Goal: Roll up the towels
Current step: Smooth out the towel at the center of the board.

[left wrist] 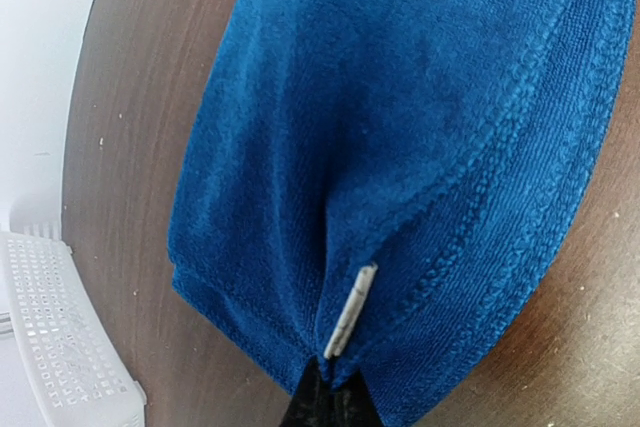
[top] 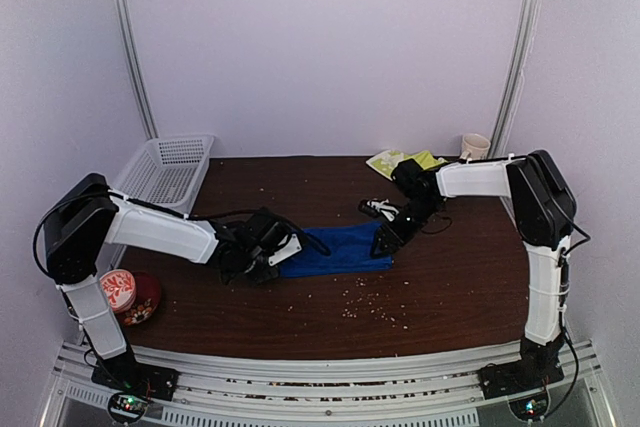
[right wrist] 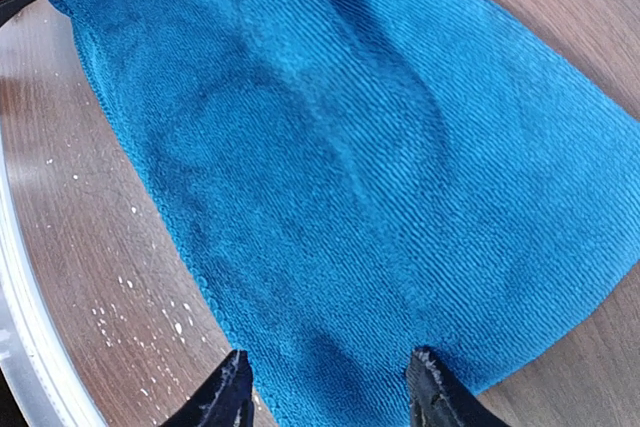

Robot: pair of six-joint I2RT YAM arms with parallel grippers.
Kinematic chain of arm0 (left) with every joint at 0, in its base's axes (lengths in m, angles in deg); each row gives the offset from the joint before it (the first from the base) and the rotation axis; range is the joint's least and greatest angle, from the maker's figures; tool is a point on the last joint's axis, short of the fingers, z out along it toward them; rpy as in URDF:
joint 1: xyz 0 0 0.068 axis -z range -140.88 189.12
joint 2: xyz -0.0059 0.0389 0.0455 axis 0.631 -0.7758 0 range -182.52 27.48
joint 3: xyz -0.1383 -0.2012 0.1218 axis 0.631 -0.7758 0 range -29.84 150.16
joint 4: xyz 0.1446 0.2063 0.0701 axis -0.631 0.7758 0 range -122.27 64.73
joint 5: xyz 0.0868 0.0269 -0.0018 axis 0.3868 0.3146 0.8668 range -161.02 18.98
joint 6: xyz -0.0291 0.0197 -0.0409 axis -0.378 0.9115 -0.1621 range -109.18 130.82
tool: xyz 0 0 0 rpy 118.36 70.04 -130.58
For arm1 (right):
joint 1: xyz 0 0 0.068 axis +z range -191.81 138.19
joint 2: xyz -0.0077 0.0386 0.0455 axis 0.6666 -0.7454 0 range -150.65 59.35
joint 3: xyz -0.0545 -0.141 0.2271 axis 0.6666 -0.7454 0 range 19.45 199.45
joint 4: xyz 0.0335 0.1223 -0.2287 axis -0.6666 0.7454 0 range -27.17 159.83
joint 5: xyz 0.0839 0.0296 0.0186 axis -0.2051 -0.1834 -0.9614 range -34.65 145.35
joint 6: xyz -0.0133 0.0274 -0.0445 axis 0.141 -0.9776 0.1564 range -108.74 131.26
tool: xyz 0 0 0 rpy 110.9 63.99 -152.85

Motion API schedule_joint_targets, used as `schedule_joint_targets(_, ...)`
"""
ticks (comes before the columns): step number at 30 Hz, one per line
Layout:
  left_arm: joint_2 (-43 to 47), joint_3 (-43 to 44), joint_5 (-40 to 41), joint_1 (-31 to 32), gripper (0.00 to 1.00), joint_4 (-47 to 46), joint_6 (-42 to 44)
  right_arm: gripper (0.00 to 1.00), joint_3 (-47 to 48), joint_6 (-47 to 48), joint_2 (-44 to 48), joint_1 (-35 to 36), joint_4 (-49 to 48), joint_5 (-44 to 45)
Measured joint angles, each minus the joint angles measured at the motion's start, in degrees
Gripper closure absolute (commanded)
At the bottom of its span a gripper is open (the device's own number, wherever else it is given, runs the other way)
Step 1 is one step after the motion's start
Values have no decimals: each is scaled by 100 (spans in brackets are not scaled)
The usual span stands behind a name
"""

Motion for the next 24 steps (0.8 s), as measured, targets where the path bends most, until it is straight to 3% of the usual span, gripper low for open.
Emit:
schedule_joint_targets(14, -4, 186, 605, 39, 100, 190, 118, 50, 251, 125, -160, -278, 426, 39)
schedule_joint_targets(24, -122, 240, 789, 522, 100, 472, 157, 52, 326, 199, -201, -291, 551, 129)
